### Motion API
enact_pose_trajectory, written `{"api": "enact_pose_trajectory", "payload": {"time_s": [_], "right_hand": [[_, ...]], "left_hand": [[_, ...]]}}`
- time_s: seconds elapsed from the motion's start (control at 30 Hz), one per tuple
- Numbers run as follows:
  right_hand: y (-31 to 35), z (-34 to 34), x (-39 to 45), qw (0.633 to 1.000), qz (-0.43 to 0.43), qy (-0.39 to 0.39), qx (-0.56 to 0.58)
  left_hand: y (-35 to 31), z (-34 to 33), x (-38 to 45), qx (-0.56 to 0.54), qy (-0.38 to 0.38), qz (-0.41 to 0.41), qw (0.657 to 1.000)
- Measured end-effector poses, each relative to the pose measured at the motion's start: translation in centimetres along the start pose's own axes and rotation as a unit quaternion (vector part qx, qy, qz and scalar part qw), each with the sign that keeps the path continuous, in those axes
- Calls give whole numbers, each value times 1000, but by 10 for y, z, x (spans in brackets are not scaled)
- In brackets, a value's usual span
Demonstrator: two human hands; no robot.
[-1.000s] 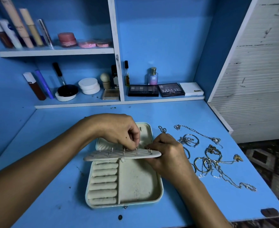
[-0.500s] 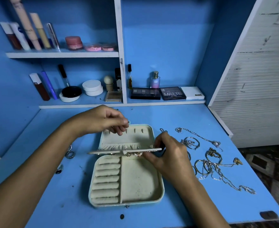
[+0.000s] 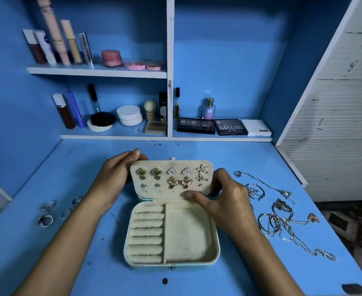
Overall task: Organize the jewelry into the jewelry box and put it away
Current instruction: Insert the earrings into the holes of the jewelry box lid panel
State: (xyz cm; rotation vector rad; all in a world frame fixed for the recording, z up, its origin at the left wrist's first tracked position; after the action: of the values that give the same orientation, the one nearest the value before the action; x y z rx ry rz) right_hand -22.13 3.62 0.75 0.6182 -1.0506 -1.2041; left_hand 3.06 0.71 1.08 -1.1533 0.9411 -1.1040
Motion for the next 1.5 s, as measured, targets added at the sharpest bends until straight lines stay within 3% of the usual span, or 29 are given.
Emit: {"api": "enact_pose_trajectory", "payload": {"time_s": [0.23,0.43,0.6,0.93,1.23,1.37,1.5], "right_hand": [[-1,-1,8,999,-34,11,-10],[-3,-5,14,996,-85,34,-21],[-6,-6,15,991,-122,47,-16],[-7,-2,18,989,-145,39,-6],[-3,3,39,992,-121,10,-27],[11,2,60,996,-55,-3,-67],[26,-12,86,996,8,38,-79]], "left_hand": [[20,4,-7,2,-76,-9,997],[33,5,-14,133,-86,-43,986],[31,3,-17,241,-129,-106,956],[33,2,-19,299,-140,-126,936],[33,2,-20,291,-142,-134,937],[33,2,-18,291,-147,-134,936],[33,1,-17,287,-154,-143,935]]}}
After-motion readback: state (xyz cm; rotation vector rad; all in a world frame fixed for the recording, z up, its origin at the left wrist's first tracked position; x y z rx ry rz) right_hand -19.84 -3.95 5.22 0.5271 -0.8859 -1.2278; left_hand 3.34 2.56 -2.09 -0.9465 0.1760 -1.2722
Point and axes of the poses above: each hand's wrist, its own x-axis towards the middle knuckle, its own z-axis out of the back of the hand, y = z × x, the point moved 4 cm from there along x, towards the middle knuckle, and after that the axes turned 14 degrees about x, right-handed, at the moved point
